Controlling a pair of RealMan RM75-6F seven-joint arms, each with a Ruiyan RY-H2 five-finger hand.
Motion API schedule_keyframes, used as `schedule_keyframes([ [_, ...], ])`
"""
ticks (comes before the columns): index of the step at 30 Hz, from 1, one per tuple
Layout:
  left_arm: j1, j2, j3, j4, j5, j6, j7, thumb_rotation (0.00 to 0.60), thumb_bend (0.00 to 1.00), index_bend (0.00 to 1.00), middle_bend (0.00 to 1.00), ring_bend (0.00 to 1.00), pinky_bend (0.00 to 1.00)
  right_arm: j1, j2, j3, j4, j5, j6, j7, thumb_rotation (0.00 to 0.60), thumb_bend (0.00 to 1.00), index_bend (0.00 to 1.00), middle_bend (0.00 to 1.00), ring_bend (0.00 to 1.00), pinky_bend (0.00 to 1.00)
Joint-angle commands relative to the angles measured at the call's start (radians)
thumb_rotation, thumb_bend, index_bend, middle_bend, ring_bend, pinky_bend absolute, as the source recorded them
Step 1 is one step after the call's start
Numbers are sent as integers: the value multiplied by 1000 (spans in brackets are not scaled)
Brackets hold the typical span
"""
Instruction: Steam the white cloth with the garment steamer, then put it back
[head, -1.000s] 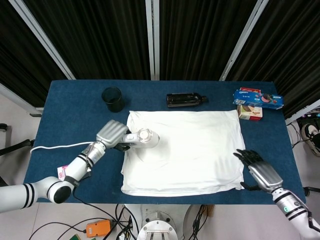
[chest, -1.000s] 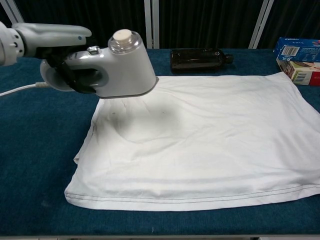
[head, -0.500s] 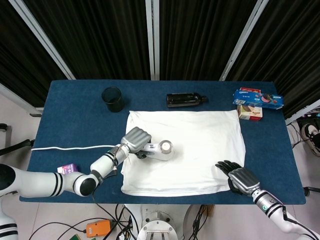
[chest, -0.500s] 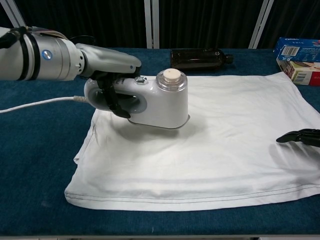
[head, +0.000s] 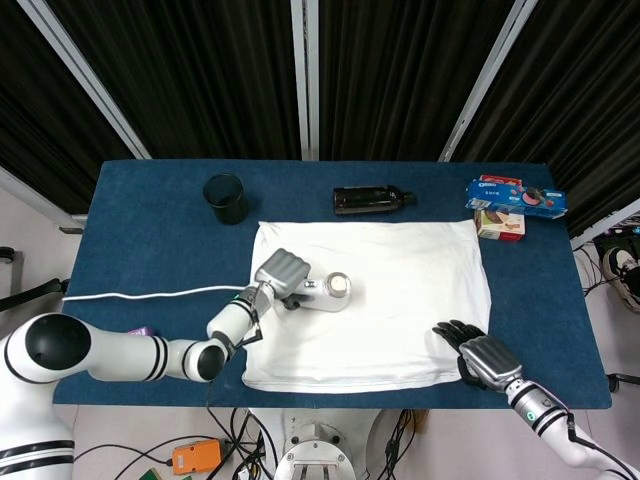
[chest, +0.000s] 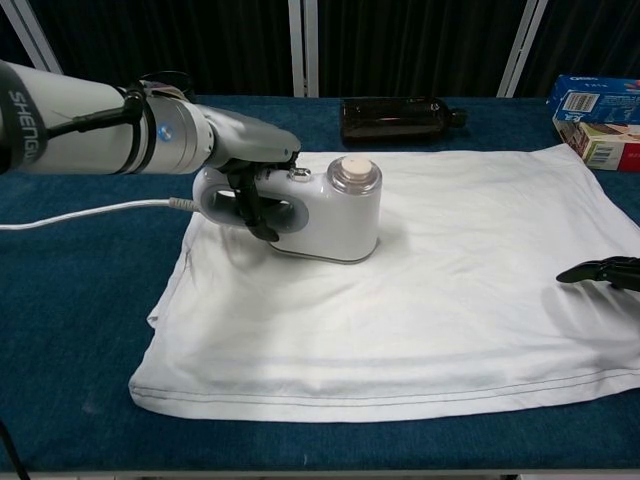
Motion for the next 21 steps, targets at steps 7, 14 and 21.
schedule_keyframes([
  [7,24,-3,29,128,-124,-5,-40,508,573,843,912,813,770,7,-2,-1,-1,11,3,-1,600,1000,114,119,60,175],
  [14,66,42,52,168,-186,-5,-67,505,573,843,911,813,770,7,-5,-4,4,13,17,10,600,1000,114,119,61,175],
  [21,99,93,14,84,-120,68,-109,485,572,843,910,811,770,9,-4,-6,8,12,28,21,600,1000,113,119,61,175],
])
